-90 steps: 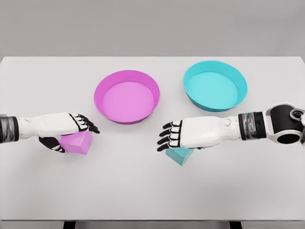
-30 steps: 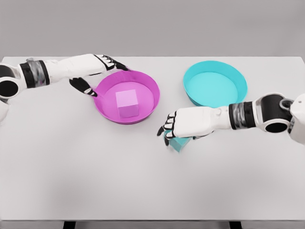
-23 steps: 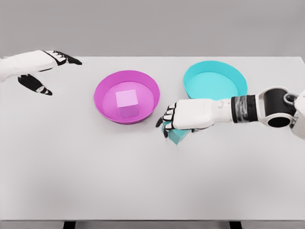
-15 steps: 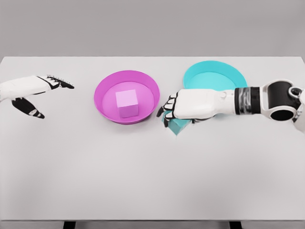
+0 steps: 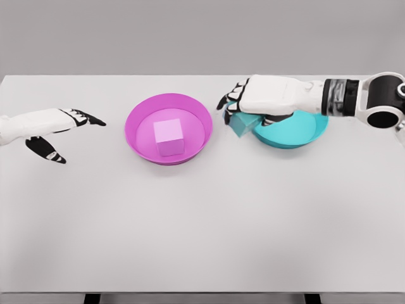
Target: Place the blocks in the corresponding plates according to their colors
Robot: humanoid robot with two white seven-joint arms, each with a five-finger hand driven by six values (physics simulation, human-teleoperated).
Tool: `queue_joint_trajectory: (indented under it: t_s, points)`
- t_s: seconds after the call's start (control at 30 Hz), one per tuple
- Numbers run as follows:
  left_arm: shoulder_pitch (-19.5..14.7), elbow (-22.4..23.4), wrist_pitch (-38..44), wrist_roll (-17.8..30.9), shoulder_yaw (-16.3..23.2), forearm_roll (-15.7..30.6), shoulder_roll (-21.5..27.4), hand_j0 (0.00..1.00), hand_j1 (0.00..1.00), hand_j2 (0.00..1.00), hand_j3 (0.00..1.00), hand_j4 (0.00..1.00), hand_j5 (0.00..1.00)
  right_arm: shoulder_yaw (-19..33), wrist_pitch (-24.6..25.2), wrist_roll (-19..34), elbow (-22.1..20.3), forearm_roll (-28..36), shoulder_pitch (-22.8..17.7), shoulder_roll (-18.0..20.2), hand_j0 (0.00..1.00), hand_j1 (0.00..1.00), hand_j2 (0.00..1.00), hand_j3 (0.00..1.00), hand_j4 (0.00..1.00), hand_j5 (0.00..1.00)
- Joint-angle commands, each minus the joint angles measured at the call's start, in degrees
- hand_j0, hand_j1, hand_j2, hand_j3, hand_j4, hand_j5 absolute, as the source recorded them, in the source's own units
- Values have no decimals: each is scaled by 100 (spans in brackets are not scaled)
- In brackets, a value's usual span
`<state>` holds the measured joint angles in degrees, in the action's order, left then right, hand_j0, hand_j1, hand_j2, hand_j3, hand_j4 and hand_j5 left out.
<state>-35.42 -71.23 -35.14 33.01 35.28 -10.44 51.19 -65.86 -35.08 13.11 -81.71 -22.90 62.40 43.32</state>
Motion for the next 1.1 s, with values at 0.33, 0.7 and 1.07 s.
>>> queue_joint_trajectory:
  t_s: [0.33, 0.7, 1.07]
  points:
    - [0, 13, 14, 4, 5, -37, -13, 100, 100, 100, 100, 100, 100, 179, 8, 34, 1008, 5, 35, -34, 60, 60, 60, 60, 60, 60]
    - [0, 13, 14, 4, 5, -37, -13, 100, 100, 100, 100, 100, 100, 275, 8, 43, 2018, -48, 0, -209, 61, 61, 61, 61, 61, 61]
    - [9, 13, 14, 13, 5, -37, -22, 100, 100, 100, 100, 100, 100, 275, 8, 52, 2607, -224, 0, -535, 100, 100, 100, 100, 100, 100]
